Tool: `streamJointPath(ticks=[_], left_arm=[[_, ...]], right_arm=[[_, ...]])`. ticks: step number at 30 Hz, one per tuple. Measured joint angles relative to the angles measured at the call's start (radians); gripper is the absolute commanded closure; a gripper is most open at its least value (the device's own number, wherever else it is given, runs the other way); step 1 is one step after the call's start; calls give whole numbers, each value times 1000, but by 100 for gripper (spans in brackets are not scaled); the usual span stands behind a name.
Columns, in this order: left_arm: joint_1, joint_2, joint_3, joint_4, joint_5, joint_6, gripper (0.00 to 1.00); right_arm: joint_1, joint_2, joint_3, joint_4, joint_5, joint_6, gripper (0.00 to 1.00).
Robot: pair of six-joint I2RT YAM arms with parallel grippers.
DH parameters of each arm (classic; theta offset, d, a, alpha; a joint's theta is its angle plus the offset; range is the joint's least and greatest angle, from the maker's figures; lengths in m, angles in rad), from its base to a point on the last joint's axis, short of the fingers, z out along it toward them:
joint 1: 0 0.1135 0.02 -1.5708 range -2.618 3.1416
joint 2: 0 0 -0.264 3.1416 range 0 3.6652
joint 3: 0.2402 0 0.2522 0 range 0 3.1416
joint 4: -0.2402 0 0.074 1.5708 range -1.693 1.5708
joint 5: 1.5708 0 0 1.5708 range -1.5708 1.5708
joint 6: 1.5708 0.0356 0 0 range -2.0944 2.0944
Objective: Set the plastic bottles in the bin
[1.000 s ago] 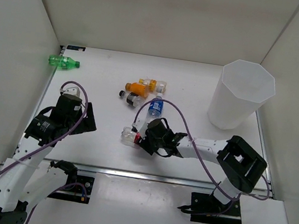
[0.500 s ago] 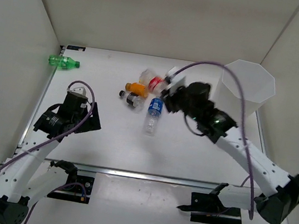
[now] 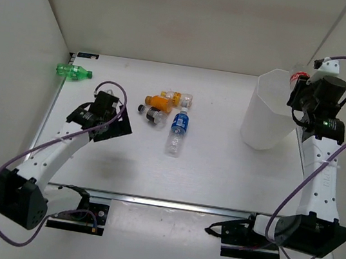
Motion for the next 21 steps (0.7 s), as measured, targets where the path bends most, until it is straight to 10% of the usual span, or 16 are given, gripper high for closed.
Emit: streamJointPath(ticks=[5,21], left_arm=[[-8,161,93,96,10,-60,1],[-64,604,312,355,-5,-292,1]], right_arm=[[-53,21,-18,-52,-34,47,1],[115,-42,37,-264,189,69,1]])
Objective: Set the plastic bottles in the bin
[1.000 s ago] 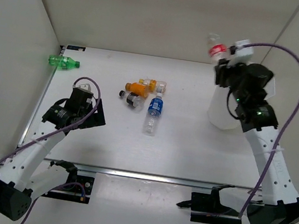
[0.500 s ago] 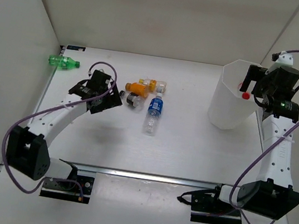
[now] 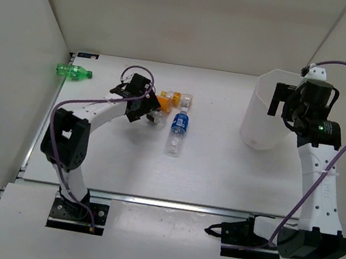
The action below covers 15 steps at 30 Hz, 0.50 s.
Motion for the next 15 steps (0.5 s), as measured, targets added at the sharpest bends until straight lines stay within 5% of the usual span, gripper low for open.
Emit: streamJointPath(ticks=[10,15], left_arm=[[-20,146,31,64,-19,-80,2],[-18,167,21,99,-32,-90,15]], right_arm=[[-32,-112,-39,-121,43,-1,1],[-64,-137,-77,-131,45,0,1]])
